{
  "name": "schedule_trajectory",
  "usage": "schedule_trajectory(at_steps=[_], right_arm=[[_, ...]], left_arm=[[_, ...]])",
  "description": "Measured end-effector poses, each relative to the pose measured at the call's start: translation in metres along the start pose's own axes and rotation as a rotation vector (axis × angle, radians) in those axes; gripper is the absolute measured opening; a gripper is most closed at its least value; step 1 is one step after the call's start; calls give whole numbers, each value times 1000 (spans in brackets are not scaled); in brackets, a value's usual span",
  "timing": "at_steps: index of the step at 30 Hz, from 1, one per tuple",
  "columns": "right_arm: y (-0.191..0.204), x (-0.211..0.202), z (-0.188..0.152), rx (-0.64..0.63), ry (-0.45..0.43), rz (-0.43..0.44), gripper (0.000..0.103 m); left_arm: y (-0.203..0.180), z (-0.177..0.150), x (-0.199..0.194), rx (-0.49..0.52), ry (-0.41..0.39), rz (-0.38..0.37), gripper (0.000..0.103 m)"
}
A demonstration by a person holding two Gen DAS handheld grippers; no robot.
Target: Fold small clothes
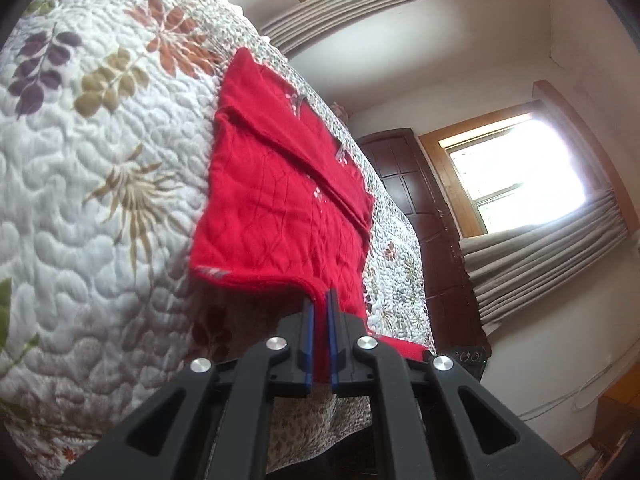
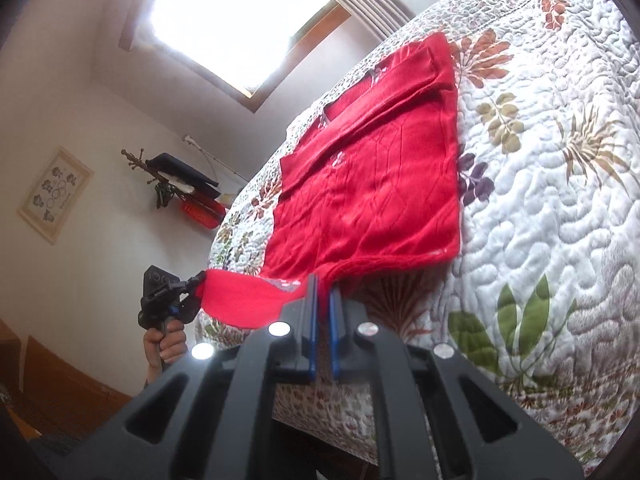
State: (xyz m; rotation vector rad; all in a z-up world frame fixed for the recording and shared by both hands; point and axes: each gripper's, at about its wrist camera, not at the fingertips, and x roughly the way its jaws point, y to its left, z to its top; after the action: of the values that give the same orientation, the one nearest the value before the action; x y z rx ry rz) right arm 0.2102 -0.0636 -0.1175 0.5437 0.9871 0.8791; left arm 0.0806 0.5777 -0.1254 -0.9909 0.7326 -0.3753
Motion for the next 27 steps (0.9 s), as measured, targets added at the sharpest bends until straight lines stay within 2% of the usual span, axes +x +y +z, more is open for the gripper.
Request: schedule_trajectory(at_steps=[6, 14, 19, 25, 27], right_arm=[[-14, 23, 63, 59, -18, -1, 3], [-61, 76, 128, 185, 9, -22, 3], [-91, 108, 144, 242, 39, -51, 3], [-112, 120, 152, 274, 44, -41, 4], [-116, 119, 153, 296, 37, -33, 13]], left_arm=[[6, 51, 32, -41, -27, -1, 5], [54, 100, 90, -171, -22, 53, 5], [84, 112, 120, -238, -4, 87, 5], [91, 124, 139, -241, 11, 97, 6], [88, 129, 138, -234, -4, 105, 13]])
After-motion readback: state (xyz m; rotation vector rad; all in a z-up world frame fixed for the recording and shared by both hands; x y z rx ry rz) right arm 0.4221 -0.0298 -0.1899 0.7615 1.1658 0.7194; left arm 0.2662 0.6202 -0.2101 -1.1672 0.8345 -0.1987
